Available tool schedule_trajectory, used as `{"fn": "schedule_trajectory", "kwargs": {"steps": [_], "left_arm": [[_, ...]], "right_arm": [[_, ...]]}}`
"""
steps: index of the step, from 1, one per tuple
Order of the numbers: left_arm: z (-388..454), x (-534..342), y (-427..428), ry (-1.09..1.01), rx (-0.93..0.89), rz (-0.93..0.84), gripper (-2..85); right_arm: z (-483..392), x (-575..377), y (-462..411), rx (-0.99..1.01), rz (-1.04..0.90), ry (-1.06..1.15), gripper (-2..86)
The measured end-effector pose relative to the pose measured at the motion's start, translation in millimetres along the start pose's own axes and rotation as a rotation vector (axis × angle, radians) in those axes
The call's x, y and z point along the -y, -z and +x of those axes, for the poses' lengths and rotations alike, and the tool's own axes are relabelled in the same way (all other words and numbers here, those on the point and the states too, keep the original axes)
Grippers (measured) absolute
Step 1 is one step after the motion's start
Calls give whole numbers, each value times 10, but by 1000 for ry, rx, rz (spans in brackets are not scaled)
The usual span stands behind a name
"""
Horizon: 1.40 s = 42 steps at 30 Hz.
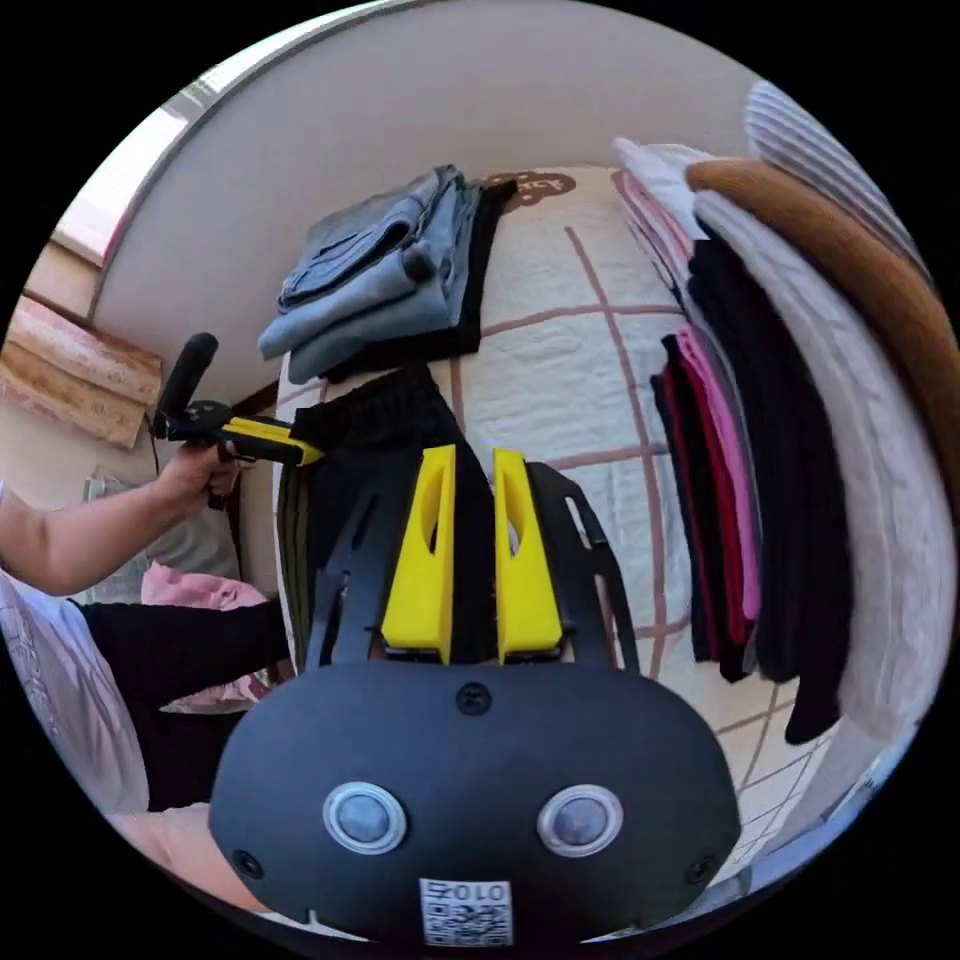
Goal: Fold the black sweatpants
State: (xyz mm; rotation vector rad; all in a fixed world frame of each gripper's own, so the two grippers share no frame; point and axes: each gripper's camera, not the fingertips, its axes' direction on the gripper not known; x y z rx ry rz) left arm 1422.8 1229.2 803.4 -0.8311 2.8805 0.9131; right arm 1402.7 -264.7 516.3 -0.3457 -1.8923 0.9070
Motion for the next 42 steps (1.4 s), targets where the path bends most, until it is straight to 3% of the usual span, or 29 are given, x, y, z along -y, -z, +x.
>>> {"fn": "schedule_trajectory", "kwargs": {"steps": [2, 4, 8, 10, 16, 21, 25, 28, 31, 33, 38, 42], "left_arm": [[108, 2, 79, -35, 11, 6, 40], [304, -56, 236, -72, 52, 21, 46], [690, -147, 470, -92, 162, 46, 45], [1080, -143, 531, -151, 215, 59, 39], [2213, 53, 405, -297, 254, 49, 20], [2973, 286, 214, -383, 191, -29, 12], [3297, 501, -168, -359, 362, -129, 12], [3490, 651, -246, -307, 366, -160, 11], [3799, 687, -71, -246, 364, -88, 11], [4136, 668, 52, -290, 390, -39, 11], [5524, 570, -23, -668, 342, -54, 12], [6738, 559, -503, -948, 328, -100, 11]], "right_arm": [[269, -856, 139, -41, 87, -190, 89], [495, -1511, 23, -44, 47, -337, 101], [772, -2511, -382, 199, 113, -513, 102], [745, -2611, -633, 224, 127, -520, 101], [674, -2380, -1888, 296, -65, -480, 47], [571, -2636, -2164, 144, 20, -537, 38], [444, -3026, -2826, 45, 97, -612, 48], [182, -3369, -2839, -8, 209, -605, 47], [-309, -4169, -2831, -107, 355, -697, 49], [-646, -4818, -3001, -186, 337, -825, 51], [-1833, -7244, -3715, -268, 329, -1298, 42], [-2505, -8383, -4336, -267, 208, -1480, 47]]}}
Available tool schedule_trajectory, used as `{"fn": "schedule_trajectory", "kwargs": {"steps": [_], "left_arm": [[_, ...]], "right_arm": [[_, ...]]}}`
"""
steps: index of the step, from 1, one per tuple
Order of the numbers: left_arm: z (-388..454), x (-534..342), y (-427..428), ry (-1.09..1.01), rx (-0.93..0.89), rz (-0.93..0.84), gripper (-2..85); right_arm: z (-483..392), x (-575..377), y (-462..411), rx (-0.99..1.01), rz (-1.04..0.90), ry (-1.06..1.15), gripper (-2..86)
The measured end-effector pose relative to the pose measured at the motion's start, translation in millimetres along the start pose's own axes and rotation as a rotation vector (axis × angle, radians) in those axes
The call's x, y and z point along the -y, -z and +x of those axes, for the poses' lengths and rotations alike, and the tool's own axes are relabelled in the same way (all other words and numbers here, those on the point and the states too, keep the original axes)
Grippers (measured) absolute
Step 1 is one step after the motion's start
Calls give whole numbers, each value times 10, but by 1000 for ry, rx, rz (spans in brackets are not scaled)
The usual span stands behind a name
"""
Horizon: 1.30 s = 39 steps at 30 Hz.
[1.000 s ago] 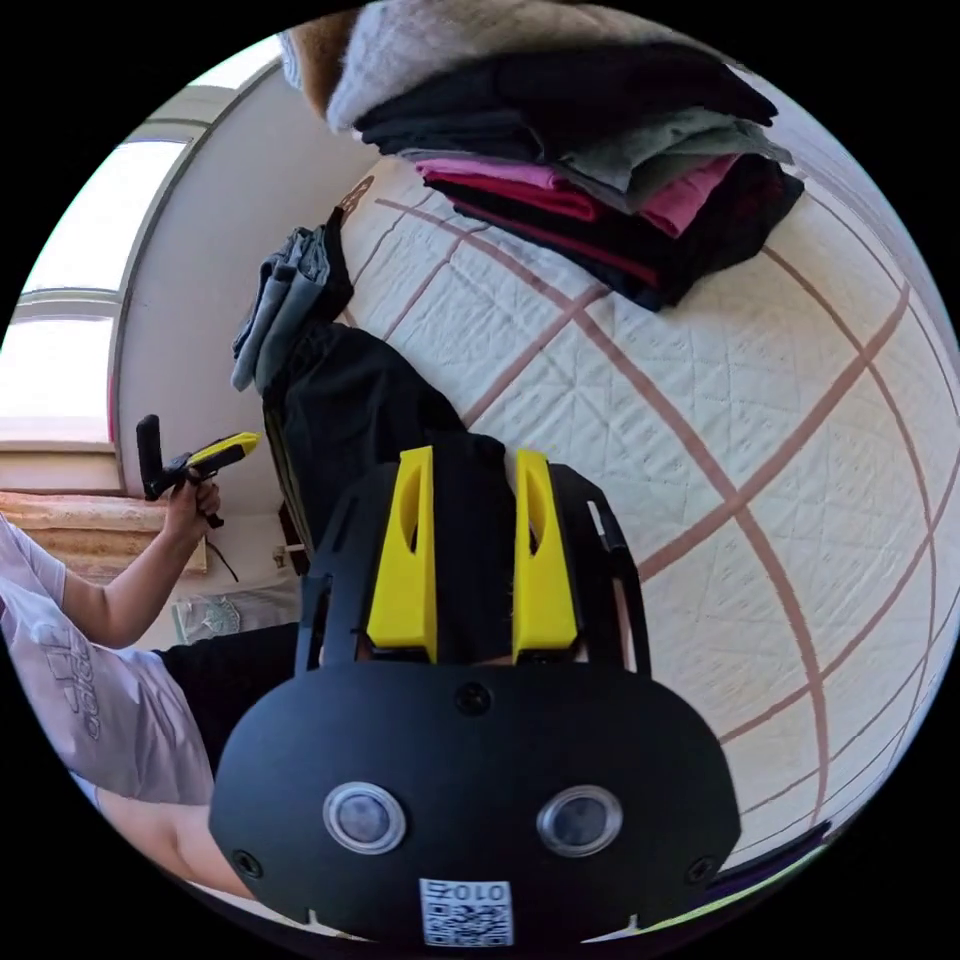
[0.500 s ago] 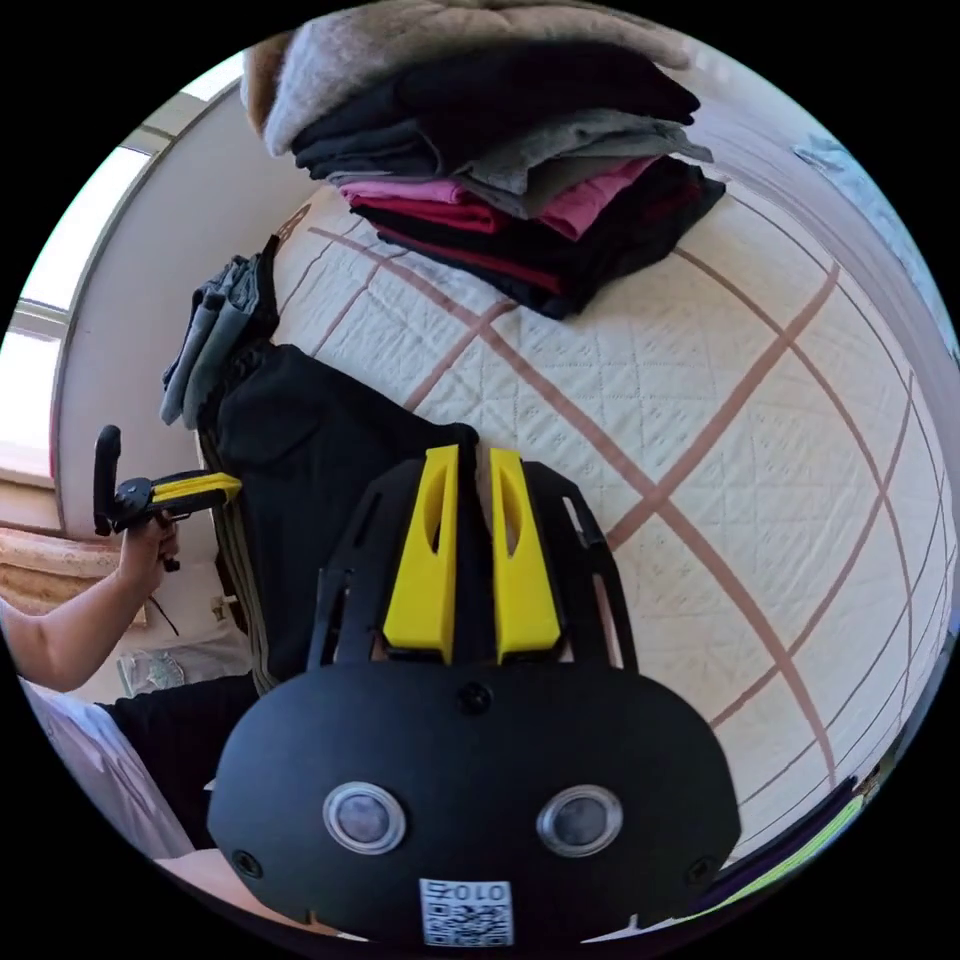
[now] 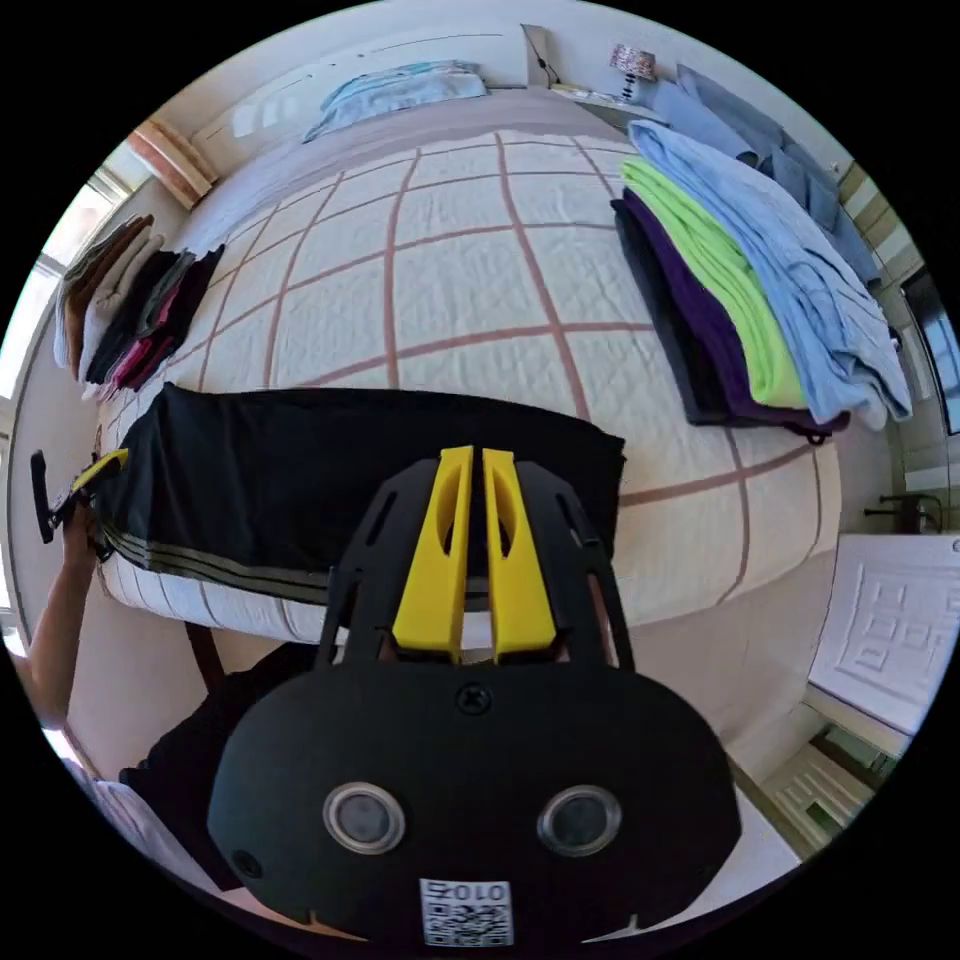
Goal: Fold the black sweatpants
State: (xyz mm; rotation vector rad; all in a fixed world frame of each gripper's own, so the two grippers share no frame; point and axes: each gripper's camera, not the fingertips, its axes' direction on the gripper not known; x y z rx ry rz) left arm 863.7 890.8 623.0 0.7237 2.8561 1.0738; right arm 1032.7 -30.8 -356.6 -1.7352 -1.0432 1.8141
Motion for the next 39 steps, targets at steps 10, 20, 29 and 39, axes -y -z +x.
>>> {"fn": "schedule_trajectory", "kwargs": {"steps": [10, 20, 29, 39], "left_arm": [[407, 1679, -766, -52, -53, -197, 0], [626, 1841, 322, 192, -79, 131, -1], [1911, 1825, 216, -24, -376, 26, -2], [2020, 1651, 501, -112, -436, -3, -2]], "right_arm": [[1377, -1471, -1527, 177, 50, -207, 95], [1713, -2242, -3183, 440, 99, -184, 121], [1514, -2449, -3954, 413, 84, -25, 129], [1436, -2721, -4280, 412, 103, -244, 52]]}}
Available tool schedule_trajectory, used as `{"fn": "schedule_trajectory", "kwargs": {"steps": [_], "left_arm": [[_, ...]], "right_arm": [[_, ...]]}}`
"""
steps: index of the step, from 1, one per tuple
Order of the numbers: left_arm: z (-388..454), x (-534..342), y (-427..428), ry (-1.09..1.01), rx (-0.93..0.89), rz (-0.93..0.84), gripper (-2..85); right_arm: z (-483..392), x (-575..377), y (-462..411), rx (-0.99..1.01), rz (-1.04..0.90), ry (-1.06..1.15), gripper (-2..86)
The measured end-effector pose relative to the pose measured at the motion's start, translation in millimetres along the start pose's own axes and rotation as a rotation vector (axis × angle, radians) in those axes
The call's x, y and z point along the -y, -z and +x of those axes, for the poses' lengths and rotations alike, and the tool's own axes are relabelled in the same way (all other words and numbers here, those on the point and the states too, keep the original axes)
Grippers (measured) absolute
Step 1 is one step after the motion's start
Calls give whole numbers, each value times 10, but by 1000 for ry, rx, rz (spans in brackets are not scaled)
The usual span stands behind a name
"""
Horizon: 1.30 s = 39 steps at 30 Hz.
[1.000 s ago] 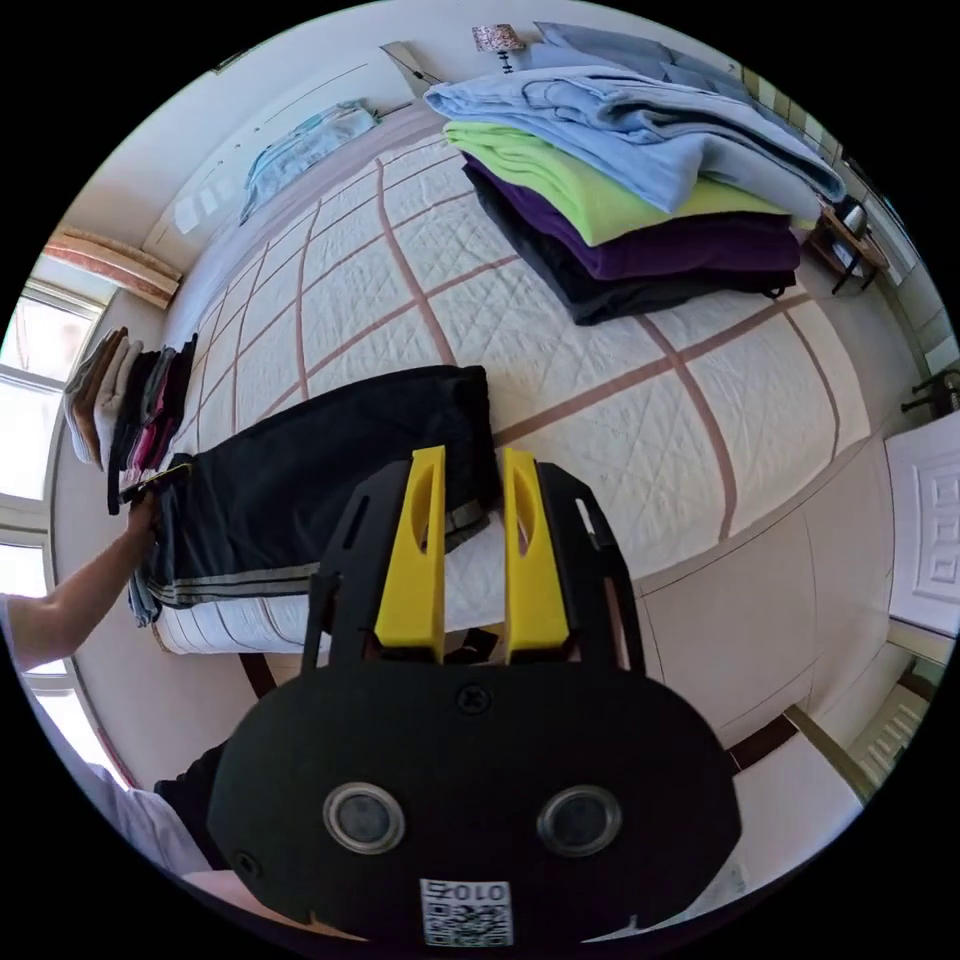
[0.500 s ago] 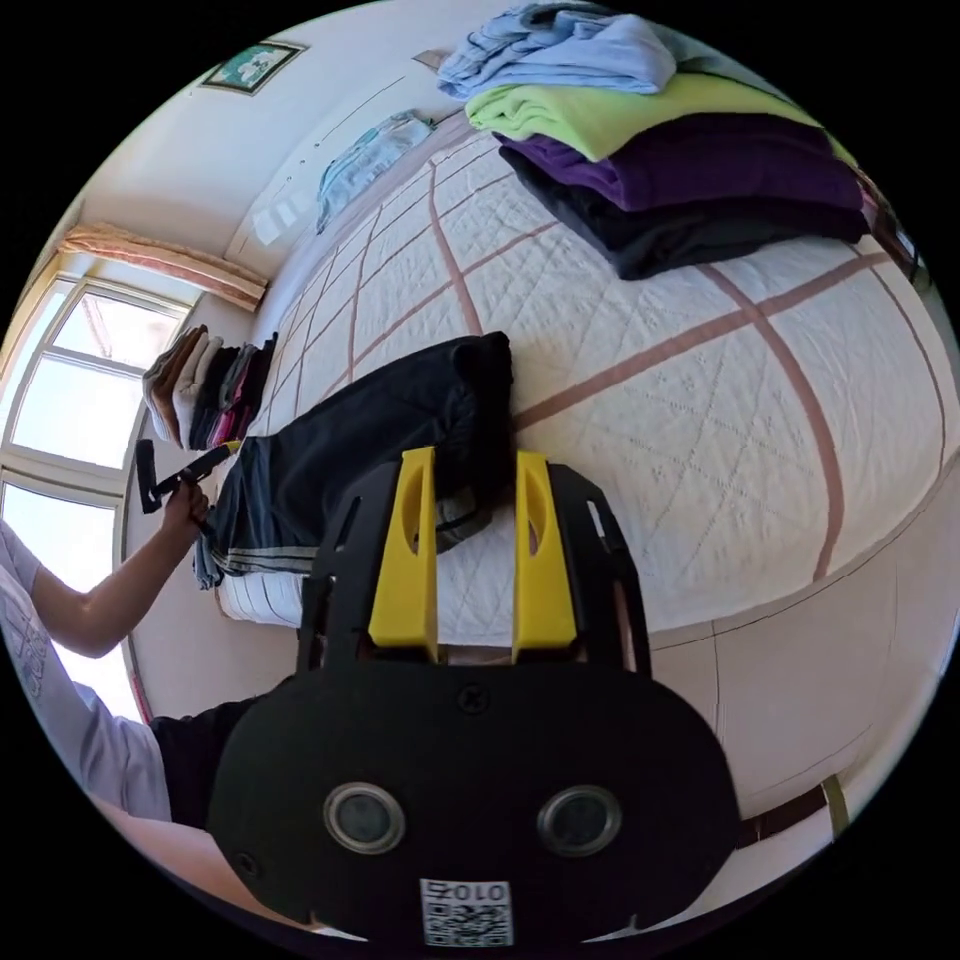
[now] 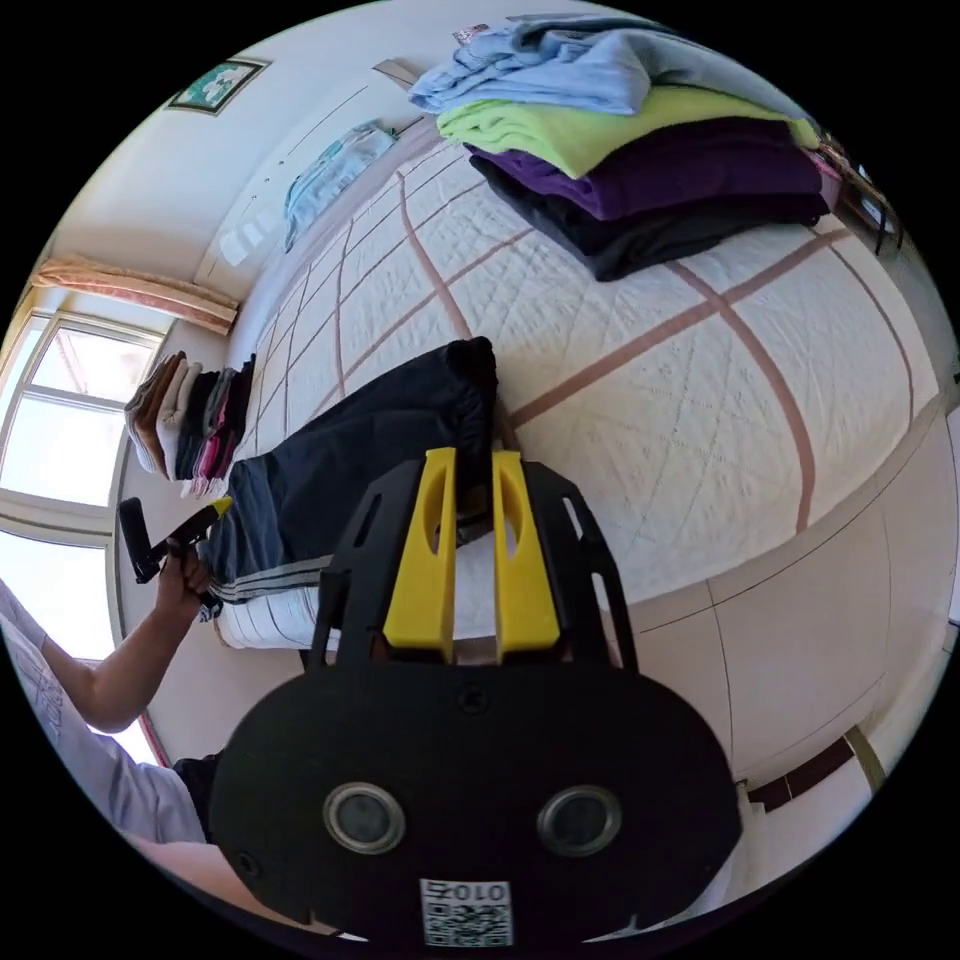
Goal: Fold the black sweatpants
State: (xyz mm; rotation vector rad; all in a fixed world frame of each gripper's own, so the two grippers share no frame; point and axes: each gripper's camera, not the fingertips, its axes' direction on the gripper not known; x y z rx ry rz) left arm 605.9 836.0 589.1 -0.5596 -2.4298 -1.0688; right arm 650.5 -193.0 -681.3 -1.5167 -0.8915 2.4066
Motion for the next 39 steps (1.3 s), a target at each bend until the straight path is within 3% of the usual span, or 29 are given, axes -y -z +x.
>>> {"fn": "schedule_trajectory", "kwargs": {"steps": [6, 9, 14, 16, 20, 24, 28, 34, 39], "left_arm": [[-373, -233, 567, 78, 23, 87, -2], [-602, -426, 850, 129, 34, 132, -2], [-996, -797, 1325, 183, 51, 178, -1], [-1216, -997, 1594, 219, 73, 198, -1], [-1502, -1300, 1930, 270, 108, 221, -1], [-1702, -1576, 2030, 300, 113, 194, -1], [-1671, -1617, 1986, 296, 85, 184, -1], [-1351, -1244, 1665, 197, 39, 128, -1], [-875, -769, 1244, 82, 0, 72, -1]], "right_arm": [[-873, 31, 227, -43, 101, -66, 42], [-1817, 114, 197, -111, 150, 29, 41], [-4164, -89, -723, -131, 80, 500, 41], [-4666, -246, -1188, -171, 28, 571, 42], [-4974, -309, -1963, -50, -121, 553, 48], [-4914, -214, -1984, -82, -94, 547, 54], [-4425, -10, -1448, -60, -29, 613, 56], [-2681, 238, -246, -40, 61, 504, 57], [-1050, 167, -138, -85, 71, 281, 58]]}}
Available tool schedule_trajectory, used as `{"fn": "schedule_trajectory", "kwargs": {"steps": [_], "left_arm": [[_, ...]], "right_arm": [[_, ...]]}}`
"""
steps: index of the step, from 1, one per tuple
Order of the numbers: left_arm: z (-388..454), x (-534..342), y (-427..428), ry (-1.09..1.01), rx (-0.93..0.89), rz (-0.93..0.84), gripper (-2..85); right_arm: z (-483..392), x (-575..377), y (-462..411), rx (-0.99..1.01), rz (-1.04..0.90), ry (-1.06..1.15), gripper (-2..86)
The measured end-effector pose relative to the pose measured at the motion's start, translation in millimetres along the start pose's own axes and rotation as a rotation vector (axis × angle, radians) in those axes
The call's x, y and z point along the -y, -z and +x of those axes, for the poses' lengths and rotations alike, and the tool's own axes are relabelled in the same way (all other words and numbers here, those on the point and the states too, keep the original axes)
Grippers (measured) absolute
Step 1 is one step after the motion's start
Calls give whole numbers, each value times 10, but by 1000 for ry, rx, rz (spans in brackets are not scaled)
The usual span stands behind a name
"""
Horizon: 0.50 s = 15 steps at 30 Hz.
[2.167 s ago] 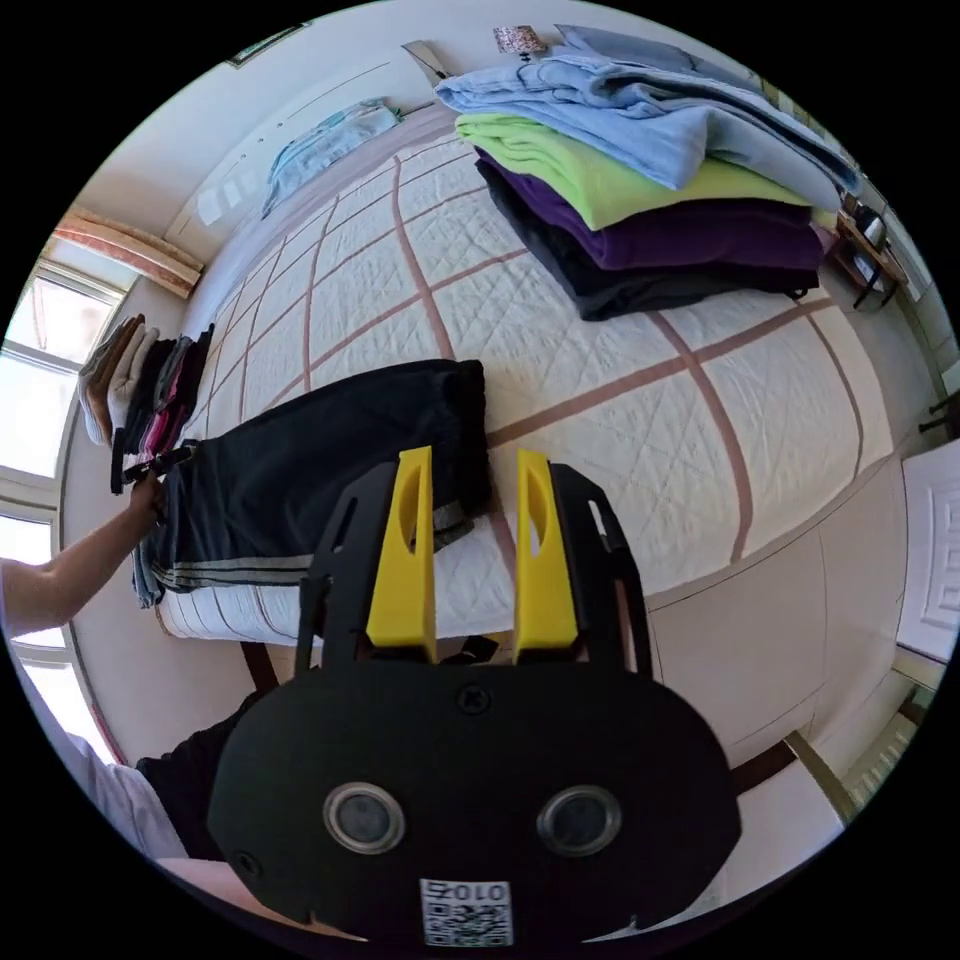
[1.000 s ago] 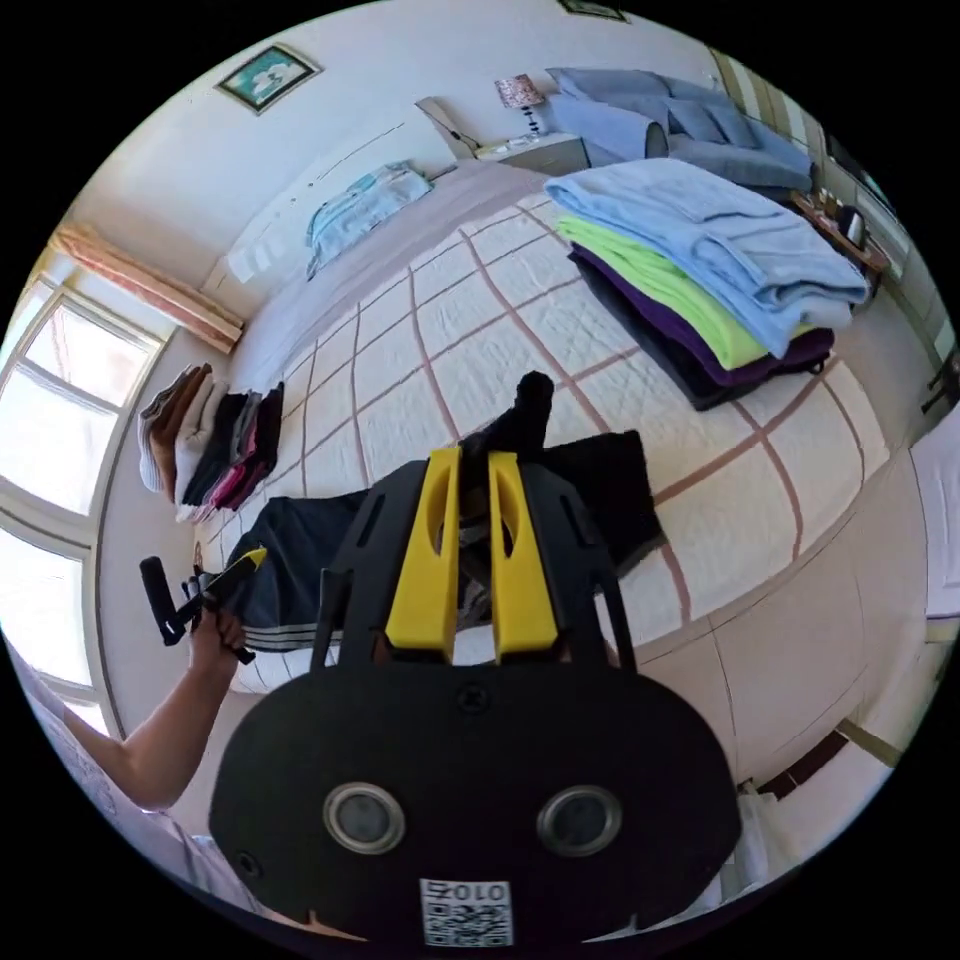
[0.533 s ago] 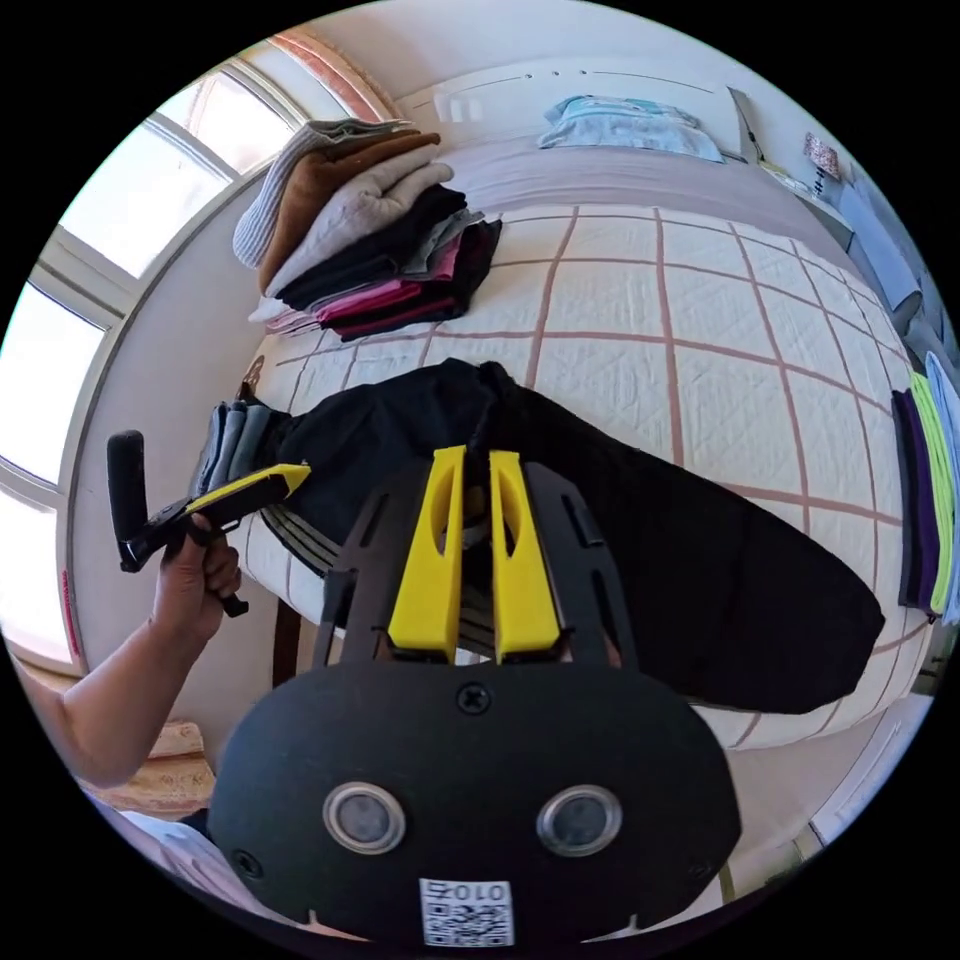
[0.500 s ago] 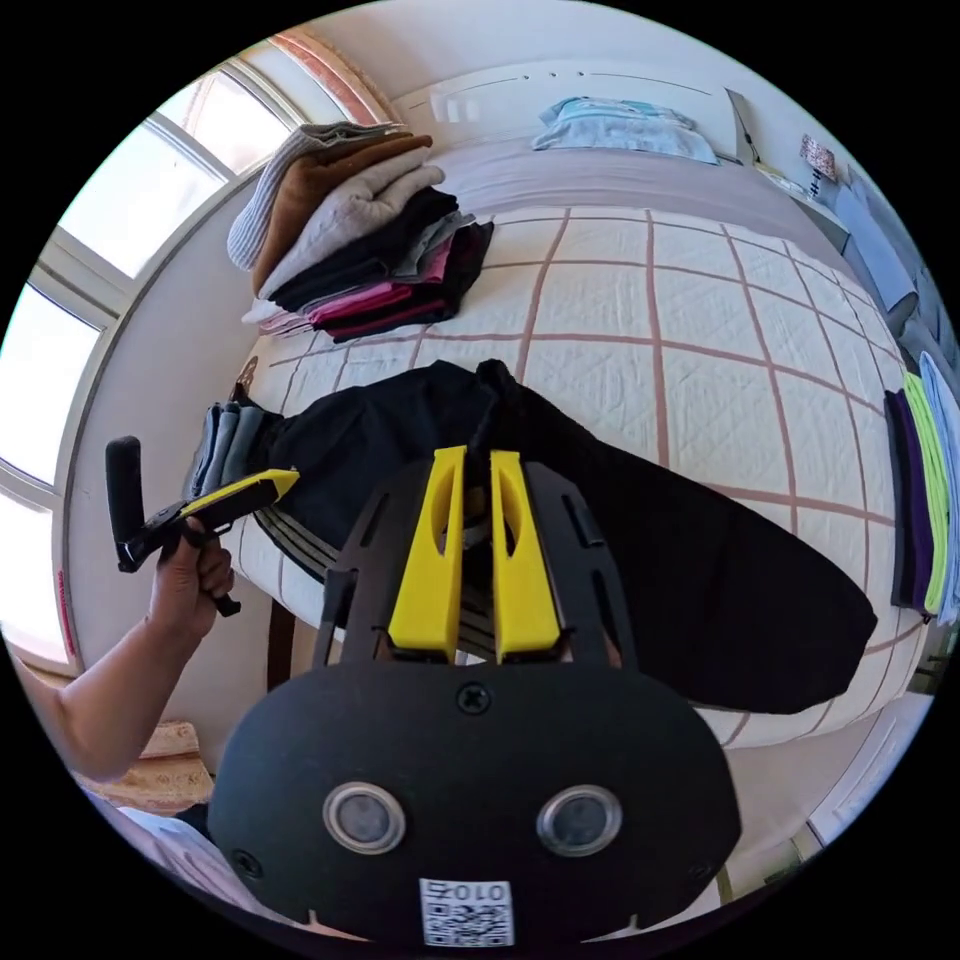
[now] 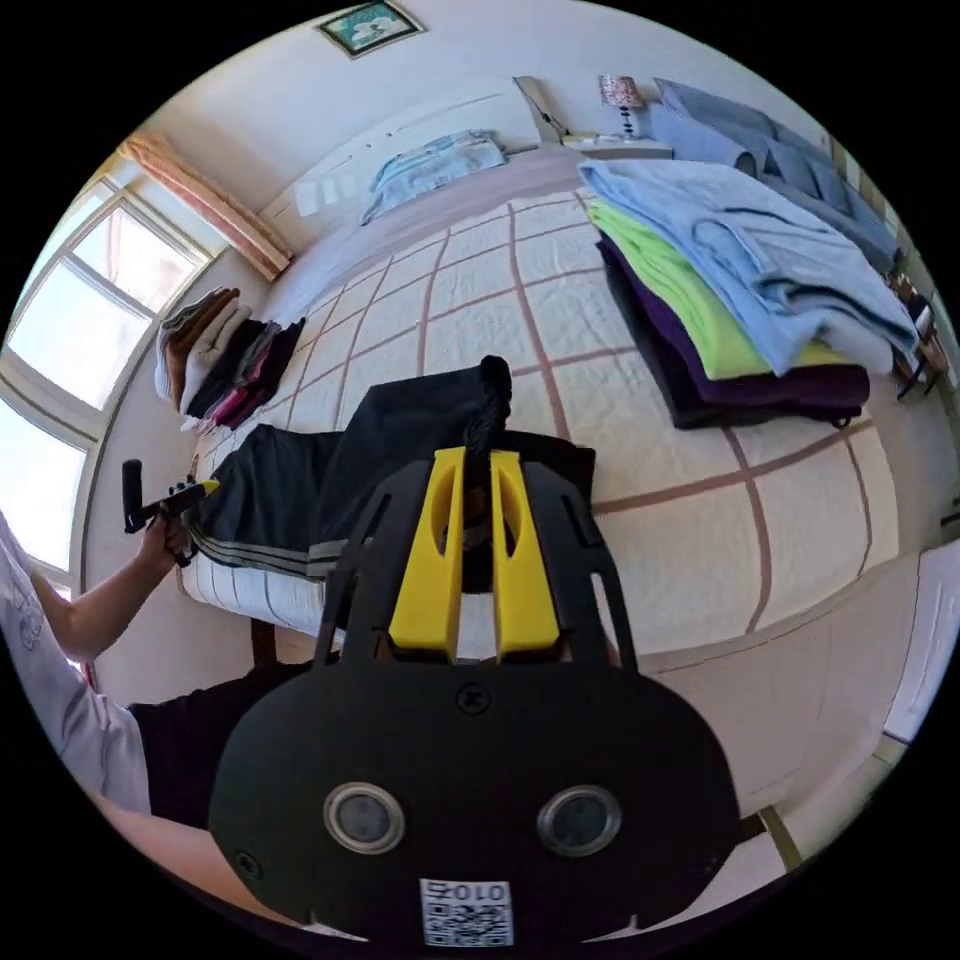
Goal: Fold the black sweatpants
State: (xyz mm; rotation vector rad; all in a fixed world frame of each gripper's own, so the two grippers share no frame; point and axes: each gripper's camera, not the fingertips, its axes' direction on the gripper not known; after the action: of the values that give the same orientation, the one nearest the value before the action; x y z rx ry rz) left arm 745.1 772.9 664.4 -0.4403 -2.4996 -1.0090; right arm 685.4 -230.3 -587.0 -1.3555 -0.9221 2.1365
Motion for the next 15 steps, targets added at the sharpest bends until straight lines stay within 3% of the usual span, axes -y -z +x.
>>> {"fn": "schedule_trajectory", "kwargs": {"steps": [2, 7, 15], "left_arm": [[220, 134, -187, -35, -13, -27, -2], [836, 405, -729, -85, -66, -101, -2], [1460, 627, -1202, -154, -159, -150, -1]], "right_arm": [[503, -193, -190, 3, -44, -99, 58], [760, -329, -508, 25, -94, -147, 63], [938, -588, -258, 111, 22, -189, 111]]}}
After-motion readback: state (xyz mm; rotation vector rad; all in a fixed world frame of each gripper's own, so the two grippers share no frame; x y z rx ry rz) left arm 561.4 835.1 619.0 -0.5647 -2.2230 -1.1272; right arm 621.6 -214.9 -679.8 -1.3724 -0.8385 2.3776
